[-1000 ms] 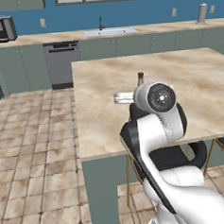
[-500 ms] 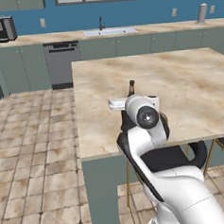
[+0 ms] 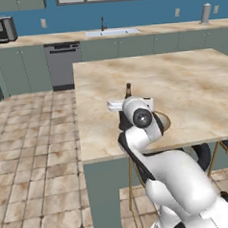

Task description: There is a bowl on the dining counter. Grab a lemon wedge from the fridge and place it in the bowl. Then get the liquor bottle and glass cup from the cabinet and place them next to the bowl.

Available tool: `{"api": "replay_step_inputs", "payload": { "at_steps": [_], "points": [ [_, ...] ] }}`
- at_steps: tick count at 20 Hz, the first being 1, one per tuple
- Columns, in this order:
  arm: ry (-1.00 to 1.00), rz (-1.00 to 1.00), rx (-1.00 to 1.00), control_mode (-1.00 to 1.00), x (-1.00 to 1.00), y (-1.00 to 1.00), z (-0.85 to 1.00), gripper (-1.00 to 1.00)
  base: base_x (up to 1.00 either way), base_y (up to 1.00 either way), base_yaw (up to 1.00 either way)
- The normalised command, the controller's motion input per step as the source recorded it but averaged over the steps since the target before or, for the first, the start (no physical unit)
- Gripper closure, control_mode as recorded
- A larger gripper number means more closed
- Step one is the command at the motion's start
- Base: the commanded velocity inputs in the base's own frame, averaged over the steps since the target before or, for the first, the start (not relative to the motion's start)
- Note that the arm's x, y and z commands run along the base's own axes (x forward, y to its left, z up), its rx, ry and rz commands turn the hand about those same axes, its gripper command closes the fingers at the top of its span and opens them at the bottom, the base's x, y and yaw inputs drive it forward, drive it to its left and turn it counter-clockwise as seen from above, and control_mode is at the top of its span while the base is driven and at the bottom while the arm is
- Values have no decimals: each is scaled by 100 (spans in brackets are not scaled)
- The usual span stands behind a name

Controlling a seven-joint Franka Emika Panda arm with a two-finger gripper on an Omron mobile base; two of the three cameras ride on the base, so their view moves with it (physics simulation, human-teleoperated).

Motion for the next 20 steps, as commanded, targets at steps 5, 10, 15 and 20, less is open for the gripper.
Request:
{"api": "replay_step_inputs", "payload": {
  "at_steps": [5,10,15,20],
  "points": [
    [2,0,0,-100,53,0,-27,100,0,0,0],
    [3,-2,0,-100,22,0,-33,100,0,0,0],
    [1,-2,0,-100,14,0,-40,100,0,0,0],
    [0,-2,0,-100,24,0,-26,100,0,0,0]
  ]
}}
